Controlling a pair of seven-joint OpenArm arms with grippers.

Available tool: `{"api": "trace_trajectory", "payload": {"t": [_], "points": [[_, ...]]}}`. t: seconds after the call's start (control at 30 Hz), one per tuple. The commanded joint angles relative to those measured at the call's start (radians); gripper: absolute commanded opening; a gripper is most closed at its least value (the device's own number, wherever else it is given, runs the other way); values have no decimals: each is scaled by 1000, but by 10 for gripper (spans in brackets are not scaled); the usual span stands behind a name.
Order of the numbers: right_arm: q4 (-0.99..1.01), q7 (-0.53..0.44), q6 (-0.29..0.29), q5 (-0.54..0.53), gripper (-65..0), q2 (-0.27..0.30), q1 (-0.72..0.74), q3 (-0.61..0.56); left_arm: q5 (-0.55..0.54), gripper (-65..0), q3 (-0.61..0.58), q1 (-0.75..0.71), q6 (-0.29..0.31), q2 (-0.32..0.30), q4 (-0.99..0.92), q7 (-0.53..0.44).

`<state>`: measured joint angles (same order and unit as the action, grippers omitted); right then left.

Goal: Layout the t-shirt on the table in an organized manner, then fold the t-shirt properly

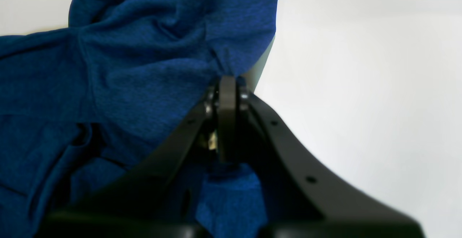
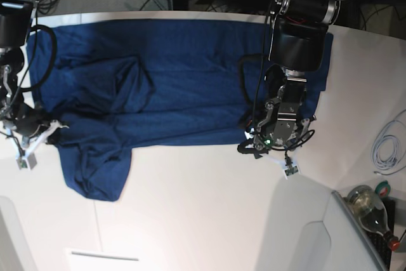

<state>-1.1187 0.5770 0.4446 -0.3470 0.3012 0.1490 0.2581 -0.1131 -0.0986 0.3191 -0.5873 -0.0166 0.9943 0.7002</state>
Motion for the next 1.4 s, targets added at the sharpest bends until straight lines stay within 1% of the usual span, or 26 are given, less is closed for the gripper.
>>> {"api": "trace_trajectory", "payload": {"t": [0.0,0.27,0.53,0.6,0.83,0.87,0.9,1.0,1.07,1.13,1.27,1.33,1.37], "points": [[-16,-18,3,-10,-650,19,22,8,8,-262,3,28,-4,2,18,-15],[-16,-18,3,-10,-650,19,22,8,8,-262,3,55,-4,0,-53,-20],[-14,-18,3,-10,-650,19,22,8,11,-262,4,55,-6,0,-50,-21],[-14,-18,3,-10,-650,20,22,8,10,-262,4,56,-6,-13,-50,-21],[-14,-18,3,-10,-650,20,22,8,6,-265,4,56,-6,-32,-50,-21],[-14,-18,3,-10,-650,20,22,8,6,-275,4,56,-6,-32,-50,-21],[-14,-18,3,-10,-650,20,22,8,6,-304,4,56,-6,-32,-50,-21],[-14,-18,3,-10,-650,20,22,8,6,-429,4,56,-6,-32,-50,-21],[-14,-18,3,-10,-650,20,22,8,6,-497,6,56,-6,-32,-50,-21],[-14,-18,3,-10,-650,20,22,8,6,-540,6,58,-6,-32,-50,-23],[-14,-18,3,-10,-650,20,22,8,6,-599,6,70,-6,-32,-50,-23],[-14,-18,3,-10,-650,20,22,8,6,-648,6,74,-6,-32,-50,-23],[-14,-18,3,-10,-650,20,22,8,6,-650,6,76,-6,-32,-48,-23]]}}
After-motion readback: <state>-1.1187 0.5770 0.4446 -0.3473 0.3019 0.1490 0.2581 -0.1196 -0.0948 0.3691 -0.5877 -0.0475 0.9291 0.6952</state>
